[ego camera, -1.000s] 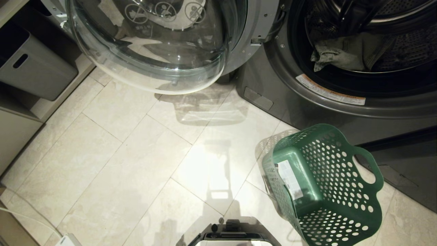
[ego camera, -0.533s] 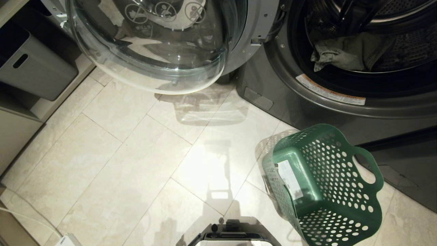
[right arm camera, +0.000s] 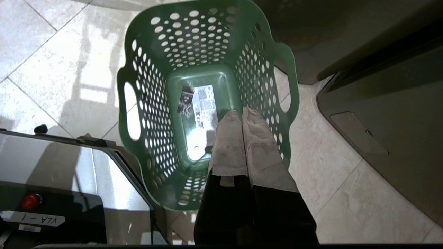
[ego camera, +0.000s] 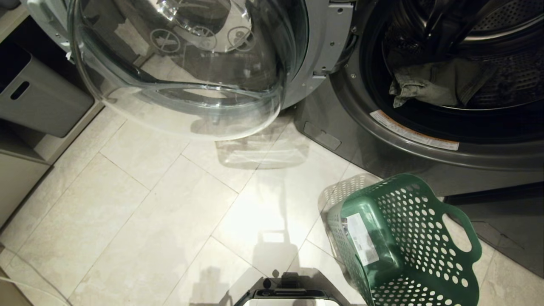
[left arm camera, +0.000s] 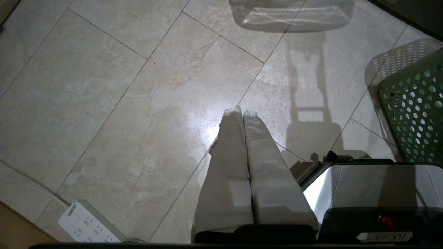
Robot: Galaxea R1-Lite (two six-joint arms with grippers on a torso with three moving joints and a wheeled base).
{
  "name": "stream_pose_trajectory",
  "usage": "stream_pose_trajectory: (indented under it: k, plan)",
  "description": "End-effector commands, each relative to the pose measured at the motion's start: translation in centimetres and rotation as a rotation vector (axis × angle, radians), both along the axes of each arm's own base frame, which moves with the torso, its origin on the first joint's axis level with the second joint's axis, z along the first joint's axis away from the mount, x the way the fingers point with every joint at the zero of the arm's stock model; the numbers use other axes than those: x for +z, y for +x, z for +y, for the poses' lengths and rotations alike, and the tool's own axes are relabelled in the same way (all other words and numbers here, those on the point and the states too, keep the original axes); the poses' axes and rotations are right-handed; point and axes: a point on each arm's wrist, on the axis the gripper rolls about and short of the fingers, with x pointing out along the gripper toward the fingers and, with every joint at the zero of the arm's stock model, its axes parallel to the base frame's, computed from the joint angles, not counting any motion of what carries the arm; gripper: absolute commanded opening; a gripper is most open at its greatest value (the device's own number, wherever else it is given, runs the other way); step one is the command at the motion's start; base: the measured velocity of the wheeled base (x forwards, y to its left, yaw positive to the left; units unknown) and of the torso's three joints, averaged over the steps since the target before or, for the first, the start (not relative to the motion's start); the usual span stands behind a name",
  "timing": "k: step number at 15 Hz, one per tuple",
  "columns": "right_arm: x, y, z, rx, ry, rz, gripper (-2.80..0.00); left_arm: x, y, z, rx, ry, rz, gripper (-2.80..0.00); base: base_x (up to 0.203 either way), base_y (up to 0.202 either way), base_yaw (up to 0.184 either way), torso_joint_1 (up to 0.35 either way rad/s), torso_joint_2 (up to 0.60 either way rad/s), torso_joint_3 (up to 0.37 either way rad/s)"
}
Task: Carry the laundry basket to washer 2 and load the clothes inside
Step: Close the washing machine door with the left hand
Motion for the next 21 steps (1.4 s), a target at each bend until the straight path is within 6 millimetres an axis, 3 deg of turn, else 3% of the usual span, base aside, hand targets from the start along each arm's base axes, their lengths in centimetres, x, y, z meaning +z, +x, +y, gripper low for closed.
stream_pose_trajectory:
  k: [1,8,10,12,14,16,19,21]
  plan:
    - [0.0,0.0,0.0,0.001,-0.001,0.004,-2.80,0.0,0.0,0.0,0.000,0.000,0.002,-2.80,0.199,0.000,-0.002,0.000,0.00,0.000]
    - [0.3,0.0,0.0,0.006,-0.015,-0.010,-2.80,0.0,0.0,0.0,0.000,0.000,0.001,-2.80,0.057,0.000,-0.001,0.003,0.00,0.001]
    - [3.0,-0.9,0.0,0.018,-0.010,-0.094,-2.80,0.0,0.0,0.0,0.000,0.000,0.000,-2.80,0.000,0.000,0.000,0.000,0.00,0.000]
    - [7.0,-1.8,0.2,0.072,-0.005,-0.123,-2.80,0.0,0.0,0.0,0.000,0.000,0.000,-2.80,0.000,0.000,0.000,0.000,0.00,0.000]
    - [10.3,0.1,0.3,0.130,0.038,0.007,-2.80,0.0,0.0,0.0,0.000,0.000,0.002,-2.80,0.000,0.000,0.000,0.000,0.00,0.000]
    - [12.2,3.6,0.4,0.192,0.087,0.176,-2.80,0.0,0.0,0.0,0.000,0.000,0.001,-2.80,0.000,0.000,0.000,0.000,0.00,0.000]
    - [12.4,8.0,0.7,0.316,0.155,0.385,-2.80,0.0,0.0,0.0,0.000,0.000,0.001,-2.80,0.000,0.000,0.000,0.000,0.00,0.000]
    - [11.8,10.5,0.8,0.351,0.172,0.427,-2.80,0.0,0.0,0.0,0.000,0.000,0.001,-2.80,0.000,0.000,0.000,0.000,0.00,0.000]
